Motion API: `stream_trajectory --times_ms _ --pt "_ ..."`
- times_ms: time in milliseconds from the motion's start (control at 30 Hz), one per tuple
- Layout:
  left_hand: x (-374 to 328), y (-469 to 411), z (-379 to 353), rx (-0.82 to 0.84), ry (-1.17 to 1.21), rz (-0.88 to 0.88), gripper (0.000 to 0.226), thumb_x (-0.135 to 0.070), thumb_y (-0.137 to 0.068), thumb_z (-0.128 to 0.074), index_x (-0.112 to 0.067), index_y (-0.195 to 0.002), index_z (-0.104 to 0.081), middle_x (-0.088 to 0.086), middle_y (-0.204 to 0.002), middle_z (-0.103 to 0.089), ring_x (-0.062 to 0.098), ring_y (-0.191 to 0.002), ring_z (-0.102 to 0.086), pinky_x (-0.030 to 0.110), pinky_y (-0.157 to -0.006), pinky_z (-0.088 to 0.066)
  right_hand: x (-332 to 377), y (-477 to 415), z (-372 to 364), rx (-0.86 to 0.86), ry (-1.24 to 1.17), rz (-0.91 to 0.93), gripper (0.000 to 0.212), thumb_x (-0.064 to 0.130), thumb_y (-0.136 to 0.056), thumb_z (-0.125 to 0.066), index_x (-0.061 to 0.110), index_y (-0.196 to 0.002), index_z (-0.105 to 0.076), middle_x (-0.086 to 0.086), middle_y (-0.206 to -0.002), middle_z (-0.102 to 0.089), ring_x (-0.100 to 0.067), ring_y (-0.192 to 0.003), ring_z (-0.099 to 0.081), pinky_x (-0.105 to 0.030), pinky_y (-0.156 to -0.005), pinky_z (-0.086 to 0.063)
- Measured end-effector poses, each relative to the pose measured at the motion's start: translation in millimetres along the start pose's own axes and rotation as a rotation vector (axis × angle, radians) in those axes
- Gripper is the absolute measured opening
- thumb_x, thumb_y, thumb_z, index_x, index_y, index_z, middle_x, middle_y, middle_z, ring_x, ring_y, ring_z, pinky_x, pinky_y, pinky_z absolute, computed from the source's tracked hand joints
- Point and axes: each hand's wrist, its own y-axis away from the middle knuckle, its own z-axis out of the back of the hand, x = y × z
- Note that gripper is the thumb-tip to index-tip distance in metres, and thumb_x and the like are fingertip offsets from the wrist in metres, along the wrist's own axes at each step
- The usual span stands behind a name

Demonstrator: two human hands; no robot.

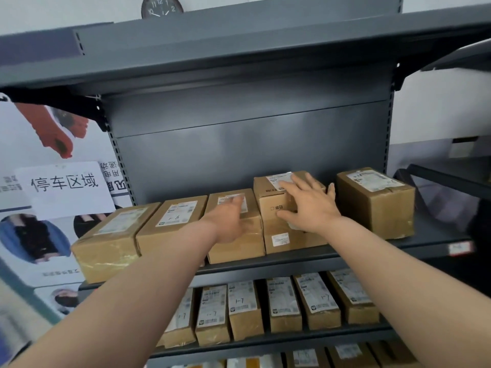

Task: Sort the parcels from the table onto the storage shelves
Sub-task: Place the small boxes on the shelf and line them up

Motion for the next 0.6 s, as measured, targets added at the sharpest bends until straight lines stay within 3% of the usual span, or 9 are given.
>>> stream_trajectory --times_ms 100,233,367,467,533,600 --pt "-22 -7 1 -0.171 0.033 -0.084 0.087 -0.043 -0.089 -0.064 -0.022 -0.155 -0.011 0.003 -0.160 -0.022 0.022 -0.144 -0.026 0.036 -0.113 -0.027 -18 13 7 -0.115 -0.028 -0.037 0.072 0.060 -0.087 -0.050 0.038 -0.149 -0.020 0.004 -0.161 -0.009 -0.020 -0.148 0.007 -0.063 -0.111 0.001" --pt "-70 -23 2 -0.216 -0.084 -0.223 0.079 -0.039 -0.093 -0.059 -0.020 -0.155 -0.013 0.005 -0.162 -0.011 0.023 -0.149 -0.011 0.038 -0.120 -0.014 -64 32 27 -0.112 0.006 -0.148 0.069 0.057 -0.091 -0.045 0.031 -0.151 -0.021 0.000 -0.161 -0.007 -0.021 -0.147 0.010 -0.060 -0.114 -0.001" --pt "-117 -47 -2 -0.188 -0.179 -0.229 0.076 -0.034 -0.094 -0.057 -0.022 -0.155 -0.013 0.007 -0.162 -0.010 0.029 -0.149 -0.007 0.045 -0.120 -0.014 -124 43 43 0.025 0.151 -0.272 0.077 0.061 -0.085 -0.055 0.037 -0.149 -0.020 -0.001 -0.162 0.004 -0.040 -0.144 0.015 -0.064 -0.113 -0.001" --pt "-129 -60 -11 -0.062 -0.269 -0.118 0.075 -0.029 -0.094 -0.057 -0.028 -0.154 -0.013 0.007 -0.161 -0.017 0.037 -0.146 -0.015 0.049 -0.118 -0.018 -151 44 44 0.178 0.062 -0.339 0.082 0.057 -0.080 -0.066 0.045 -0.147 -0.021 0.003 -0.161 0.014 -0.047 -0.141 0.017 -0.066 -0.111 -0.003" --pt "-129 -62 -15 -0.035 -0.281 -0.082 0.071 -0.028 -0.093 -0.056 -0.031 -0.153 -0.017 0.003 -0.156 -0.030 0.034 -0.138 -0.033 0.049 -0.113 -0.030 -160 43 43 0.187 -0.011 -0.326 0.074 0.052 -0.078 -0.070 0.045 -0.142 -0.034 0.003 -0.161 0.005 -0.048 -0.141 0.005 -0.061 -0.111 -0.015" --pt "-128 -62 -16 -0.057 -0.262 -0.076 0.069 -0.027 -0.091 -0.056 -0.032 -0.151 -0.023 0.001 -0.149 -0.039 0.030 -0.129 -0.045 0.046 -0.105 -0.039 -160 39 40 0.141 -0.070 -0.268 0.060 0.045 -0.079 -0.071 0.044 -0.133 -0.046 0.001 -0.158 -0.016 -0.043 -0.134 -0.020 -0.053 -0.106 -0.030"
